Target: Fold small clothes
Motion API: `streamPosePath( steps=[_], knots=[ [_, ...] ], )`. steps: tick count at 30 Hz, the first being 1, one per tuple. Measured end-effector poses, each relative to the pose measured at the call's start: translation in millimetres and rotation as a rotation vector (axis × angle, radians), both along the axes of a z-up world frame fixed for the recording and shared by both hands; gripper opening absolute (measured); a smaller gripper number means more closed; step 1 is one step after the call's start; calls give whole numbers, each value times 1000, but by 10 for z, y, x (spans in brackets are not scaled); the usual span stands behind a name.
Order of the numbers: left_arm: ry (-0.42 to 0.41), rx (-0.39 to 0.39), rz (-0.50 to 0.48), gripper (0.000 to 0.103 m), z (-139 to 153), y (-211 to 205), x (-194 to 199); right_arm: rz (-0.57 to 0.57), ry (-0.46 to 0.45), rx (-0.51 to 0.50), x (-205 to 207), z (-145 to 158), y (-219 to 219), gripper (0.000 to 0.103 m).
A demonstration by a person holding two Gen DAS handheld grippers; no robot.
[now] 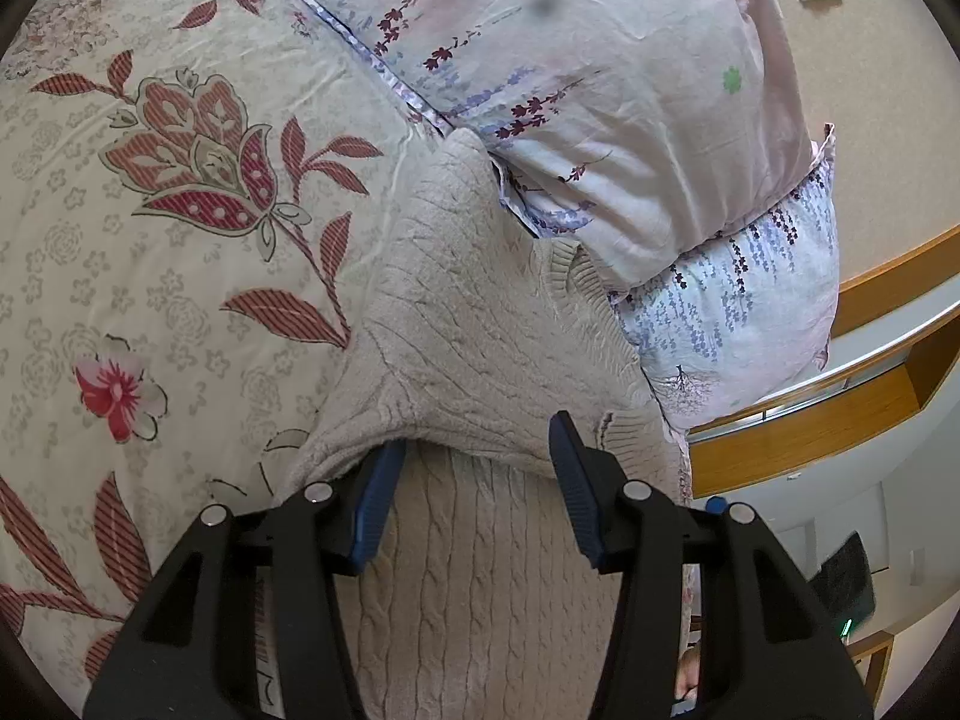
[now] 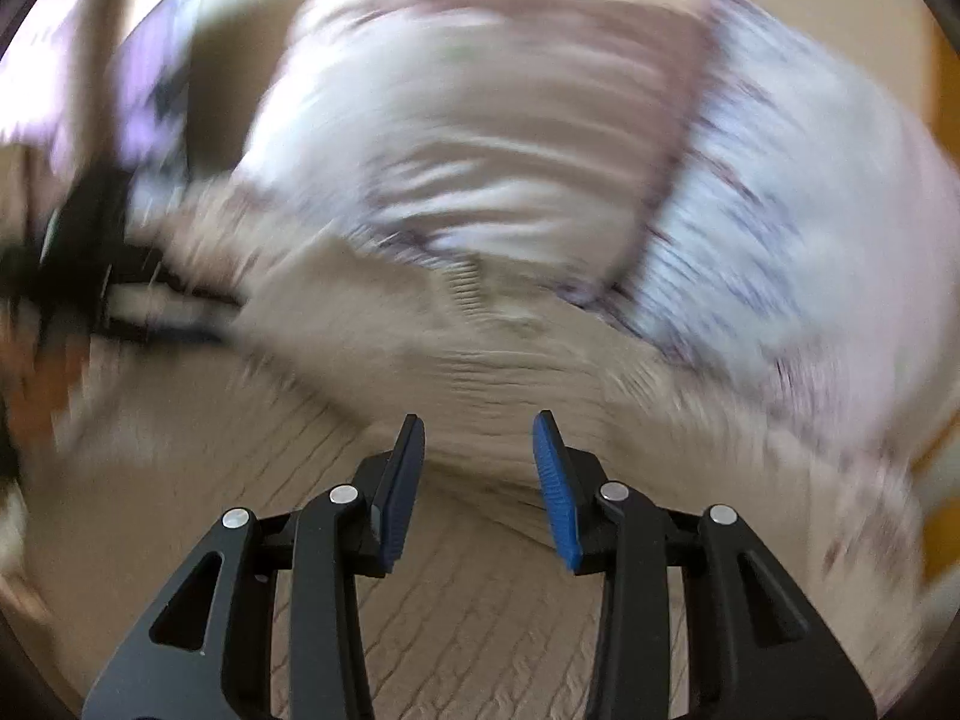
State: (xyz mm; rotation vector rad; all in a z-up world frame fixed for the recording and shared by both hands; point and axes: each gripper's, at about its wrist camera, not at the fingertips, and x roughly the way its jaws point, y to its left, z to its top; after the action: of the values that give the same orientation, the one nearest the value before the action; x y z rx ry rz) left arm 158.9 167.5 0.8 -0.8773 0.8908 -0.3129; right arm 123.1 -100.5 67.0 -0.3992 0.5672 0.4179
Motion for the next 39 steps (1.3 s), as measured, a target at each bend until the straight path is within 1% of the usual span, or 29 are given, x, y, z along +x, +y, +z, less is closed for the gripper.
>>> streamPosePath(
  steps=[2,5,8,9,10,13,14,15,16,17,19,20,21,22,23,24,25,27,29,31,33,34,36,37,38,39],
  knots=[
    [1,-4,3,50,1,4,-3,57,5,-88,6,-97,211,40],
    [5,-12,6,47,-7,22,-11,95,29,-205,26,-256,420,40],
    [9,-20,7,45,-16,43,-15,63,-6,-304,49,-420,495,39],
    [10,-22,7,45,-18,47,-18,48,-9,-304,61,-438,485,33],
    [11,-22,8,45,-18,50,-18,33,2,-273,80,-430,433,9],
    [11,-19,8,45,-12,49,-20,-16,81,-12,217,-232,108,8],
    [11,-17,7,45,-10,49,-21,-57,97,99,251,-137,-65,8],
    [11,-17,7,45,-11,50,-22,-91,105,182,278,-78,-214,8],
    [11,-18,7,45,-12,51,-23,-148,117,309,307,-9,-462,8],
    [11,-19,7,45,-11,47,-23,-191,123,391,325,1,-632,8],
    [9,-21,5,45,-12,48,-26,-324,142,575,328,19,-1090,8],
    [9,-20,5,45,-14,46,-28,-419,158,667,323,-27,-1369,8],
    [8,-18,5,45,-13,43,-29,-501,178,723,328,-95,-1586,8],
    [8,-15,4,45,-11,40,-28,-573,203,756,331,-173,-1767,8],
    [9,-13,3,45,-9,37,-28,-639,248,783,341,-290,-1946,8],
    [9,-11,2,45,-9,34,-27,-661,295,810,365,-384,-2051,8],
    [10,-11,2,45,-6,28,-24,-677,367,852,383,-511,-2151,9],
    [11,-11,2,46,-1,21,-21,-688,442,909,389,-645,-2234,14],
    [12,-13,2,46,-2,22,-16,-682,478,964,383,-725,-2276,33],
    [13,-13,1,46,-1,21,-16,-675,495,1027,417,-770,-2328,36],
    [17,-19,-1,46,-2,20,-14,-682,493,1042,431,-795,-2347,36],
    [19,-22,0,46,-5,20,-15,-686,483,1041,445,-794,-2358,35],
    [35,-43,-2,46,-12,34,-4,-683,450,987,495,-753,-2338,6],
    [42,-53,-2,46,-15,43,5,-665,424,969,515,-700,-2320,7],
    [48,-66,-2,46,-21,57,8,-621,343,968,460,-549,-2283,7],
    [50,-72,-1,46,-25,73,8,-592,292,966,401,-445,-2294,7]
  ],
)
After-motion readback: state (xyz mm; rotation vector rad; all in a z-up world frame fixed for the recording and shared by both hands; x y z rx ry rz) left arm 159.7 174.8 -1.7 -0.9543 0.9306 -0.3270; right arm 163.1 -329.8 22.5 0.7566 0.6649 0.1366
